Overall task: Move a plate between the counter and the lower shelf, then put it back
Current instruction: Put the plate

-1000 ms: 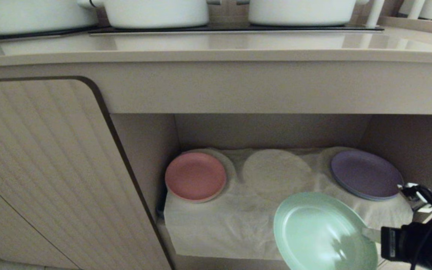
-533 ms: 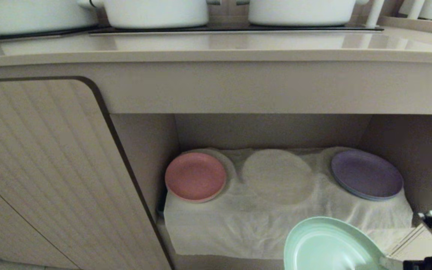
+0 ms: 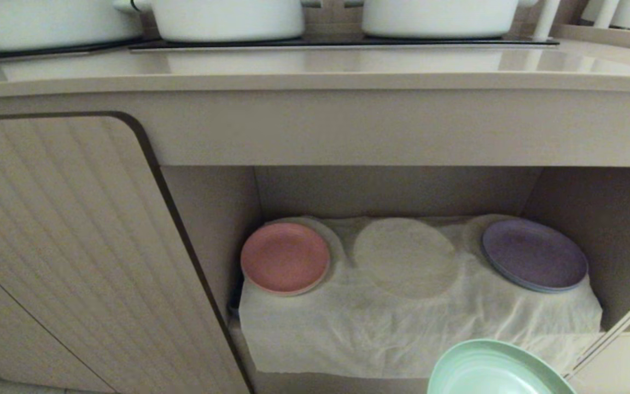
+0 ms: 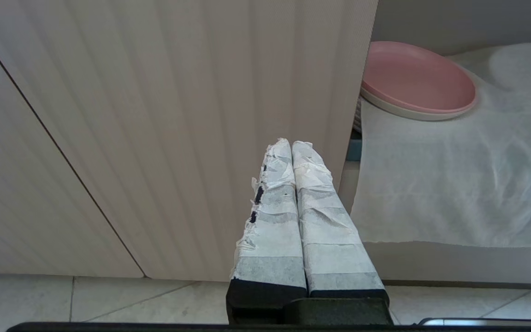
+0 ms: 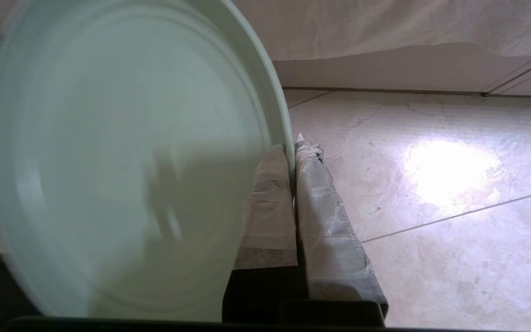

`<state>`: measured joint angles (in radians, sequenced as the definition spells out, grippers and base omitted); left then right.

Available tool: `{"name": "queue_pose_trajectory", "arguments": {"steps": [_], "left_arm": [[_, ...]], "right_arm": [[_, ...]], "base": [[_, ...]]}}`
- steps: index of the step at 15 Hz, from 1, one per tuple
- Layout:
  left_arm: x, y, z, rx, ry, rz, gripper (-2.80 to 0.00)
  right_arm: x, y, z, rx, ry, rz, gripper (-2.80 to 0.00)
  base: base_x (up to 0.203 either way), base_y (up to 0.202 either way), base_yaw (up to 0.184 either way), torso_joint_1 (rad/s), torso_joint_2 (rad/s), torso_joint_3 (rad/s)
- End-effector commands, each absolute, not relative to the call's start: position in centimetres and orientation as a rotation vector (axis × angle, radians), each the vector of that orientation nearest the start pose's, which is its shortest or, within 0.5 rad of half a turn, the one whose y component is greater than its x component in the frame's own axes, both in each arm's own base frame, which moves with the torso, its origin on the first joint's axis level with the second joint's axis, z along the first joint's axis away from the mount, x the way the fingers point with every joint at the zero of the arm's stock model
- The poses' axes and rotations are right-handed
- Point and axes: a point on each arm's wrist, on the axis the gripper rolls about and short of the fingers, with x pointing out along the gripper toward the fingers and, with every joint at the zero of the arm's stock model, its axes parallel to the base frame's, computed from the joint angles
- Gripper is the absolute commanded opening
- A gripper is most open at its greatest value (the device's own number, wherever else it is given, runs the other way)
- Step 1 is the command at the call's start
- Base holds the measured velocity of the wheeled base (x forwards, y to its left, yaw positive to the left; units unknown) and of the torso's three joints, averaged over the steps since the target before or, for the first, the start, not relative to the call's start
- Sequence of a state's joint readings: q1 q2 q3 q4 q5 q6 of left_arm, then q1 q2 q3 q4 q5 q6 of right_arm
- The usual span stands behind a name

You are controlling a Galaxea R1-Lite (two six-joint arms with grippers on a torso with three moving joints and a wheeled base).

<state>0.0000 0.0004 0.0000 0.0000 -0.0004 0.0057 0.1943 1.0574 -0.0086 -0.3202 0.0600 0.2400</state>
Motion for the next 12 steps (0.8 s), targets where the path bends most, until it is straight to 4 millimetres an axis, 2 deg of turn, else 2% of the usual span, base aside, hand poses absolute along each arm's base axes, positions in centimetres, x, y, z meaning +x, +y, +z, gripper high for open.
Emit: {"name": "queue_pose_trajectory", "arguments": {"steps": [1,12], "left_arm": [[-2.28,0.00,7.55,0.006,0.000,0.000,-2.80],[-2.28,0.00,7.55,0.006,0.000,0.000,-2.80]], "right_arm": [[7.86,1.69,7.84,0.179,0.752,0.156,-2.80],[7.46,1.63,7.97,0.183,0.737,0.165,-2.80]], "base": [[0.000,0.000,0.000,0.000,0.00,0.000],[0.000,0.000,0.000,0.000,0.00,0.000]]}}
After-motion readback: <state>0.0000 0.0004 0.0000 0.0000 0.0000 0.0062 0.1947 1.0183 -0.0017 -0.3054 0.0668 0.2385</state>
